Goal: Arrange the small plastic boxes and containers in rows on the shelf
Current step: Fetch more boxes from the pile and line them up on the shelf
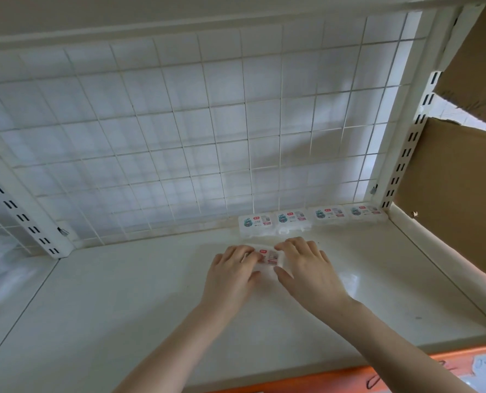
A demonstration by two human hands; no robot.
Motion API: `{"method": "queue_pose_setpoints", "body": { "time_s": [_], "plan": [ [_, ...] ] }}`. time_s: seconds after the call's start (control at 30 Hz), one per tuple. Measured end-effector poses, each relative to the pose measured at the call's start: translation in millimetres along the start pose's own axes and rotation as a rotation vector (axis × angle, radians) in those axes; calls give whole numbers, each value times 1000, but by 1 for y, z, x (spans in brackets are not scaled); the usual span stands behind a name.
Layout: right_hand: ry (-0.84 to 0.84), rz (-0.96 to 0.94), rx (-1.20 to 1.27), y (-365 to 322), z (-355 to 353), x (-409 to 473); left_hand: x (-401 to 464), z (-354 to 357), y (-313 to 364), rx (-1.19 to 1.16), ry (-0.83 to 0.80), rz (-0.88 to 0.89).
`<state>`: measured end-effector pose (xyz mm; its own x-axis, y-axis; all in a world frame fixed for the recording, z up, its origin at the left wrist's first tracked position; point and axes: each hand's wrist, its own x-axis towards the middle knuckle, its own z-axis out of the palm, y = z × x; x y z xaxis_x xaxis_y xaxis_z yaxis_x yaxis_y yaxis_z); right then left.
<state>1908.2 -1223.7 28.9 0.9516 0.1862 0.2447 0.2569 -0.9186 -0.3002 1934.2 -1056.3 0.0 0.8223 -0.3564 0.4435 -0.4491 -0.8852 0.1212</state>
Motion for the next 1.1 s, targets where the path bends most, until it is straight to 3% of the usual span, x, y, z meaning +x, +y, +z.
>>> {"method": "queue_pose_setpoints", "body": {
  "time_s": [0.47,0.77,0.87,0.97,1.1],
  "plan": [
    [65,119,-32,35,-1,-23,30,14,-2,78,26,-55],
    [-110,253,-36,33,-13,-26,28,18,-2,92,119,-29],
    [-38,243,138,29,-18,-20,25,13,6,83,177,-20],
    [91,222,470,22,-25,-13,11,4,24,-56,197,-13],
    [162,230,920,14,-31,-9,-13,-14,46,-698,-111,-267]
  ]
}}
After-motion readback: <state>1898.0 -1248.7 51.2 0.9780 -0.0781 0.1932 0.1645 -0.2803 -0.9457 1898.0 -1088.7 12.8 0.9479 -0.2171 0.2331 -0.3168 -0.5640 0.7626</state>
